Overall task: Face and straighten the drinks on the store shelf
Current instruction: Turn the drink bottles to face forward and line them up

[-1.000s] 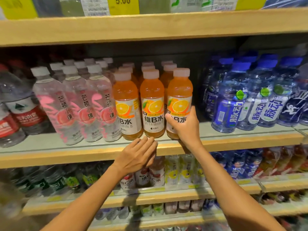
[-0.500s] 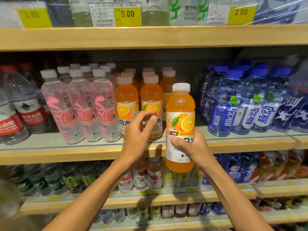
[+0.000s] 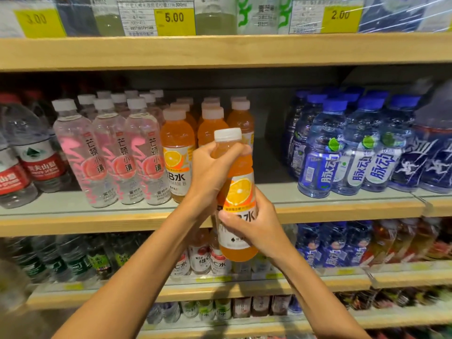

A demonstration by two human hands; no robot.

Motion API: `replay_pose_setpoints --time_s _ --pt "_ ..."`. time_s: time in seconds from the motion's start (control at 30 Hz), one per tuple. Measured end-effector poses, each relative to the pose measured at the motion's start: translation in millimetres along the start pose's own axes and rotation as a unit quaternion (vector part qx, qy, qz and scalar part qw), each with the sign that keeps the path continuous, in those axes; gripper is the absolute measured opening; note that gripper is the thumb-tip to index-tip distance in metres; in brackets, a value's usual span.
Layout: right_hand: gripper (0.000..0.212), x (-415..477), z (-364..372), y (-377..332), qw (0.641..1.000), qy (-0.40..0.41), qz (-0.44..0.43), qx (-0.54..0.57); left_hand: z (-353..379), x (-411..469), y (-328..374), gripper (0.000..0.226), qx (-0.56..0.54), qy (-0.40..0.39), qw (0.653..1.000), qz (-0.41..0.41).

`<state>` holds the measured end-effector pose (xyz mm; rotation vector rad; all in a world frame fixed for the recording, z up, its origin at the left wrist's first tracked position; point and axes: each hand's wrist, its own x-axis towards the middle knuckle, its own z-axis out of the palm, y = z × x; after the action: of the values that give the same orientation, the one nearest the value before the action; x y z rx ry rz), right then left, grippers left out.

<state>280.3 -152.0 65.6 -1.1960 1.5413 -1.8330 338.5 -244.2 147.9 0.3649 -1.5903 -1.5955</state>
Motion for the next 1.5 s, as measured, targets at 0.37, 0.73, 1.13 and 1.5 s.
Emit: replay_pose_setpoints --time_s 0.37,0.73,1.13,1.5 --pt "0.082 -5.2 -15.6 1.7 0.838 -0.344 0.149 0.395 1.4 25.8 9.2 0.047 -0.421 -0.300 0.843 -0.146" --pt "0.057 -11.7 -20.6 -7.1 0.989 -0.044 0.069 0.122 -6.1 19.0 -9.0 0.048 -0.103 -0.114 0.985 -0.084" --pt "0.061 -18.4 -3.4 12.2 0.979 0.145 -0.033 -0.140 21.7 7.4 -12.1 0.020 -0.051 0.043 0.997 -0.029" --pt "0.074 -3.7 -33.0 -3.9 0.946 -0.152 0.138 0.249 -2.2 26.2 -1.1 0.051 -0.301 -0.200 0.918 -0.162"
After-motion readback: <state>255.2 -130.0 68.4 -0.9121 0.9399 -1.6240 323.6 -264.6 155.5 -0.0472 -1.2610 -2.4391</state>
